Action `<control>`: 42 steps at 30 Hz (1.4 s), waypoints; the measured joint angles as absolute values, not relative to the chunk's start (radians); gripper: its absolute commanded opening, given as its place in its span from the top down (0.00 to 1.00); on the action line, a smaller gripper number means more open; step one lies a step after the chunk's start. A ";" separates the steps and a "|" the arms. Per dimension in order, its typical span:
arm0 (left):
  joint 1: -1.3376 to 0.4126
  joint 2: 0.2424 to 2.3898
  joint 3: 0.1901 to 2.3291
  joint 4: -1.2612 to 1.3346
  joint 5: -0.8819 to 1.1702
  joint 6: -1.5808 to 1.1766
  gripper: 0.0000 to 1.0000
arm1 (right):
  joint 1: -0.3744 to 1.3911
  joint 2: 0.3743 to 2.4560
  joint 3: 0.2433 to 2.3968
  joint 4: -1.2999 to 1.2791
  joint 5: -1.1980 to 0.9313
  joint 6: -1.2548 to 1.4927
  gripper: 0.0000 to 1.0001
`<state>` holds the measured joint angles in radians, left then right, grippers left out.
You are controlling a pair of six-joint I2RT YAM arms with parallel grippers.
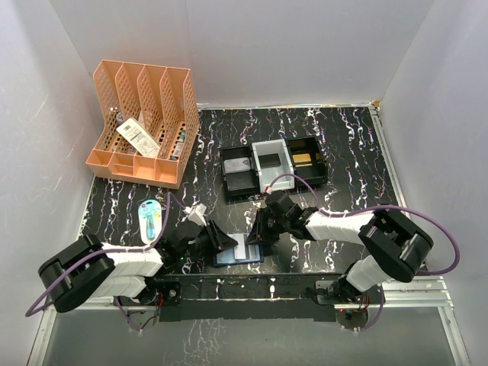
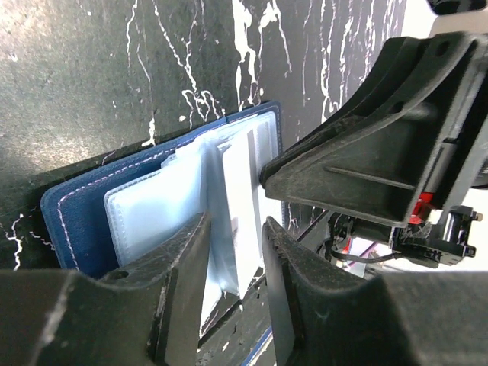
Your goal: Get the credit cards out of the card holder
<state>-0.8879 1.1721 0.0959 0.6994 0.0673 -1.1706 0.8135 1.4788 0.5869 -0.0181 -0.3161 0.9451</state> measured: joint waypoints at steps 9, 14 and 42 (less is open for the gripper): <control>-0.888 1.261 0.097 0.781 0.106 -1.166 0.98 | 0.814 1.479 0.587 -0.019 -0.315 0.945 0.84; -0.888 1.247 0.097 0.789 0.111 -1.164 1.00 | 0.817 1.477 0.588 -0.024 -0.306 0.945 0.84; -0.888 1.000 0.105 0.493 0.043 -1.118 1.00 | 0.824 1.430 0.672 -0.158 -0.323 0.846 0.76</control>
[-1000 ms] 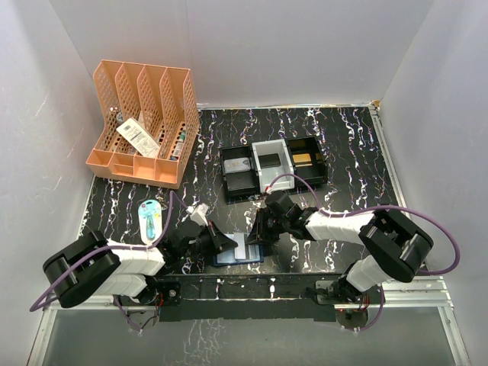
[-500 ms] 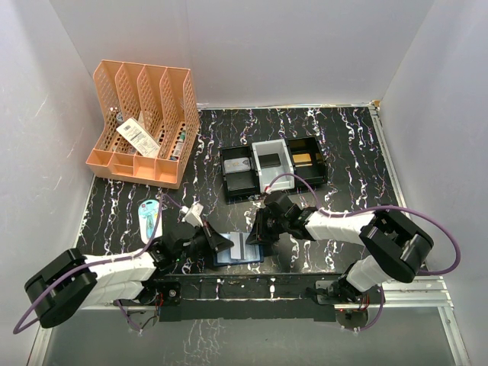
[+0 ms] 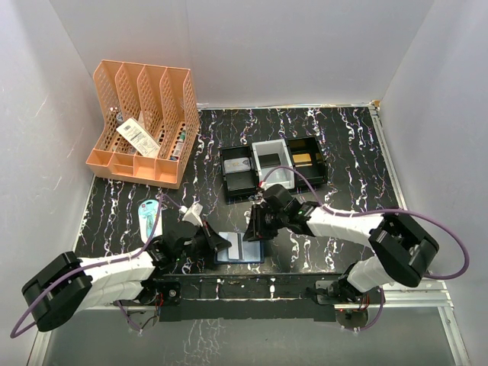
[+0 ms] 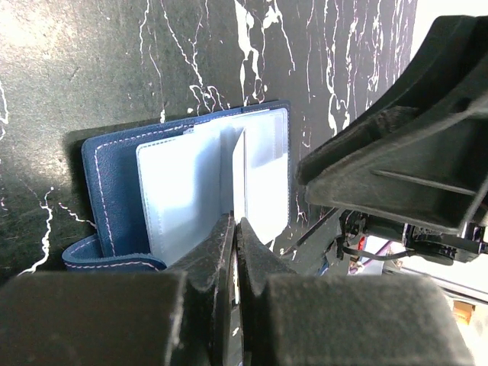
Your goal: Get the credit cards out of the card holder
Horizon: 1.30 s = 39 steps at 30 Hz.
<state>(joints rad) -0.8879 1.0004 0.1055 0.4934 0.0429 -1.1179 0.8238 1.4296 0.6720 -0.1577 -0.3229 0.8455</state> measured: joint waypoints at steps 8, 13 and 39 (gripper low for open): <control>-0.888 1.012 0.109 0.504 0.051 -1.115 0.95 | 0.844 1.489 0.691 -0.095 -0.403 0.839 0.75; -0.888 1.014 0.116 0.493 0.061 -1.099 0.79 | 0.850 1.540 0.689 -0.107 -0.372 0.842 0.75; -0.888 1.142 0.163 0.559 0.168 -1.054 1.00 | 0.850 1.528 0.658 -0.065 -0.352 0.867 0.74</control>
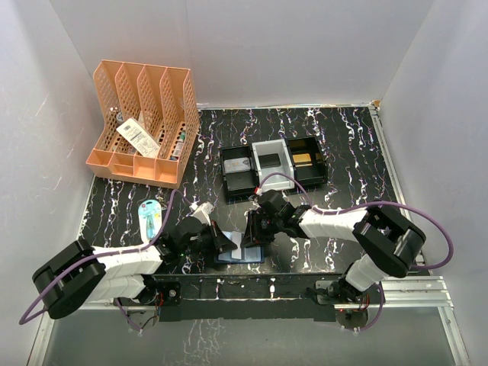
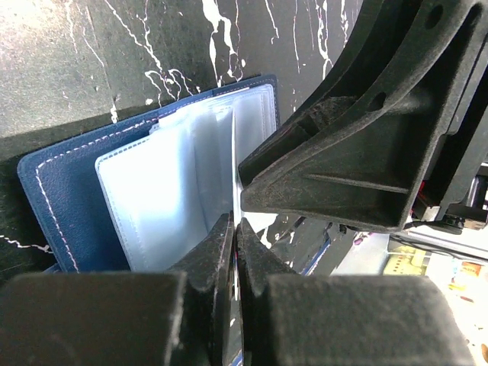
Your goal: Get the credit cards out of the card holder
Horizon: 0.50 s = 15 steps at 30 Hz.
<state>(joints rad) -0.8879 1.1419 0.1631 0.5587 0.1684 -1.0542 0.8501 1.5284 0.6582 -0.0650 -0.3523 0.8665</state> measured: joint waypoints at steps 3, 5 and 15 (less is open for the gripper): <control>-0.888 1.133 0.165 0.545 0.165 -1.054 1.00 | 0.850 1.528 0.658 -0.065 -0.352 0.867 0.74; -0.888 1.125 0.165 0.533 0.161 -1.054 1.00 | 0.850 1.528 0.658 -0.065 -0.352 0.867 0.73; -0.888 1.109 0.170 0.509 0.151 -1.037 0.74 | 0.851 1.518 0.658 -0.077 -0.330 0.871 0.78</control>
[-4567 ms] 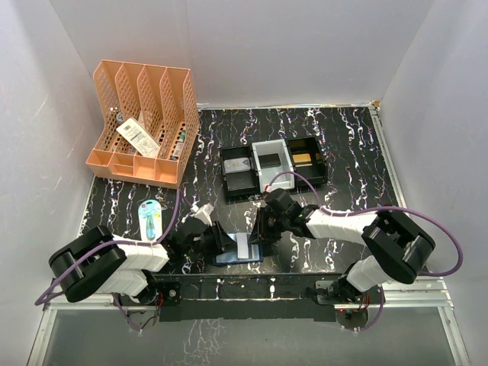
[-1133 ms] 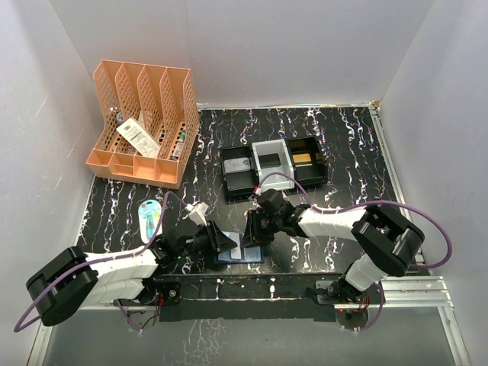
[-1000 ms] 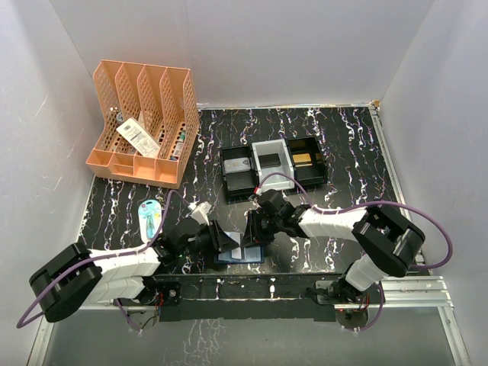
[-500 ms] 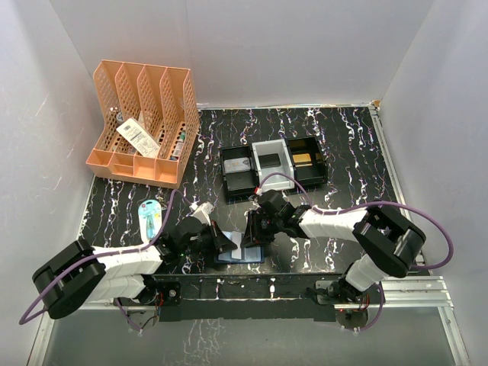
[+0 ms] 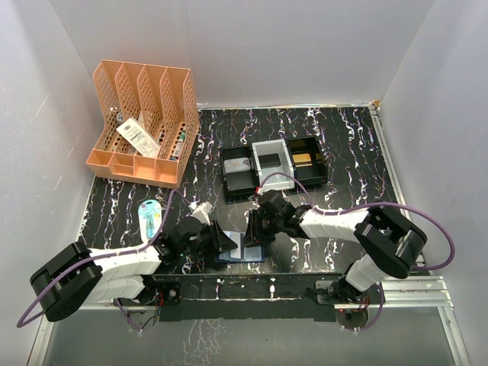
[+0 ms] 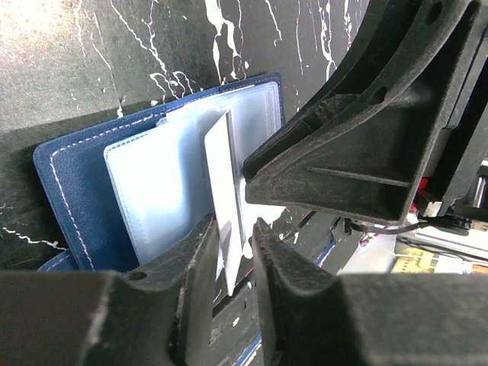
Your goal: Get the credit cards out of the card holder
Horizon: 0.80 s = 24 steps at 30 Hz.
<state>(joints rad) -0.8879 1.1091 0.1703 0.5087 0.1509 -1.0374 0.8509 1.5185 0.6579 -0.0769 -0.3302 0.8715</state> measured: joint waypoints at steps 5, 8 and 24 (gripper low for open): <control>-0.888 1.139 0.177 0.517 0.162 -1.032 0.76 | 0.851 1.518 0.657 -0.080 -0.323 0.878 0.78; -0.888 1.158 0.186 0.523 0.169 -1.032 0.92 | 0.851 1.518 0.657 -0.080 -0.322 0.882 0.78; -0.888 0.924 0.210 0.278 0.058 -1.028 1.00 | 0.849 1.423 0.657 -0.103 -0.301 0.855 0.46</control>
